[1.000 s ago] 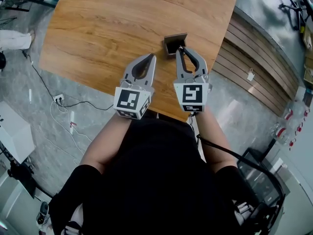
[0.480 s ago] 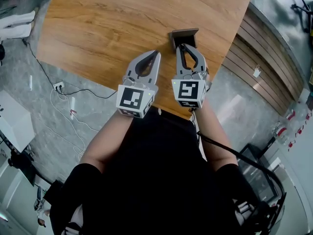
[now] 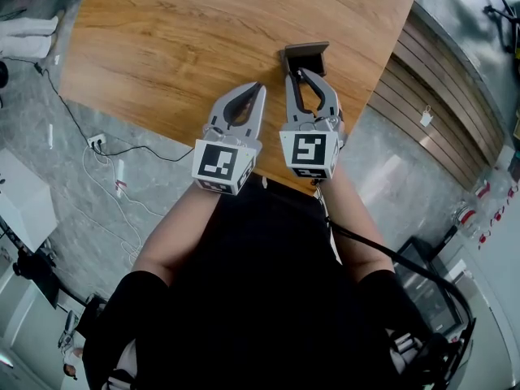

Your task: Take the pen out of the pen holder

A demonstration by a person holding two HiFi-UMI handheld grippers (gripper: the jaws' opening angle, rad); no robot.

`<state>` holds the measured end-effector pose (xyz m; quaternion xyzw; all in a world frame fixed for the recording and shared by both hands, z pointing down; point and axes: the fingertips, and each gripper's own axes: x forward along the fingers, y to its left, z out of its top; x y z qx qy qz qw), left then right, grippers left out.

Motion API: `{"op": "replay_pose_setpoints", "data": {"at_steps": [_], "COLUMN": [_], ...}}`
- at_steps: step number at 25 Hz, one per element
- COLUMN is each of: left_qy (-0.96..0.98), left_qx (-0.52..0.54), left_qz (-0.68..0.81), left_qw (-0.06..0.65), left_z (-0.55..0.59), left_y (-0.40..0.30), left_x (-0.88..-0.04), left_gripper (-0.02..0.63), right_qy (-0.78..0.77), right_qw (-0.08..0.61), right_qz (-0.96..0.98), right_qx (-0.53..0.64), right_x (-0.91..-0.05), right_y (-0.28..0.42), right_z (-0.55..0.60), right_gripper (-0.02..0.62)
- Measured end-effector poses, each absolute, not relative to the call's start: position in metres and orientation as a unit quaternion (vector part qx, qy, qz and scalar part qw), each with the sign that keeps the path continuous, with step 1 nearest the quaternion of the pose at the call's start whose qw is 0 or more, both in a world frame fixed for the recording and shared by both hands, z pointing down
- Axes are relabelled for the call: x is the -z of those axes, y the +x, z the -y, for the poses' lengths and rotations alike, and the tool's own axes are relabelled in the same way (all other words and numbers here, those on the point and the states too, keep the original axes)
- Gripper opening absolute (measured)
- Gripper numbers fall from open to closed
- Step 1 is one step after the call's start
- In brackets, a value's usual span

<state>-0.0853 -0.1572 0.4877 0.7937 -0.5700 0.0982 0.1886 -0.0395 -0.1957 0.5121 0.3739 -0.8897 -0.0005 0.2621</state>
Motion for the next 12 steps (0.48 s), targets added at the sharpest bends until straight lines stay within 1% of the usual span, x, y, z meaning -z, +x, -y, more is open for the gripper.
{"op": "replay_pose_setpoints", "data": {"at_steps": [4,8,12], "left_qy": [0.796,0.805,0.812], "left_qx": [-0.091,-0.077,-0.058], "left_qz": [0.572,0.57,0.569], "left_qw": [0.176,0.147,0.115], "left_z": [0.158,0.159,0.157], "left_y": [-0.083,-0.075,-0.069], "left_x": [-0.474,-0.439,-0.401], "left_gripper": [0.0,0.0,0.0], "right_qy": [0.382,0.398,0.414], "right_qw": [0.234,0.186,0.133], "right_qz": [0.894,0.898,0.899], "right_qx": [0.011,0.033,0.051], "right_x": [-0.482,-0.428,-0.372], "right_y": [-0.037,-0.026,-0.012], "right_z": [0.193,0.188,0.18], "right_gripper": [0.044,0.043,0.018]}}
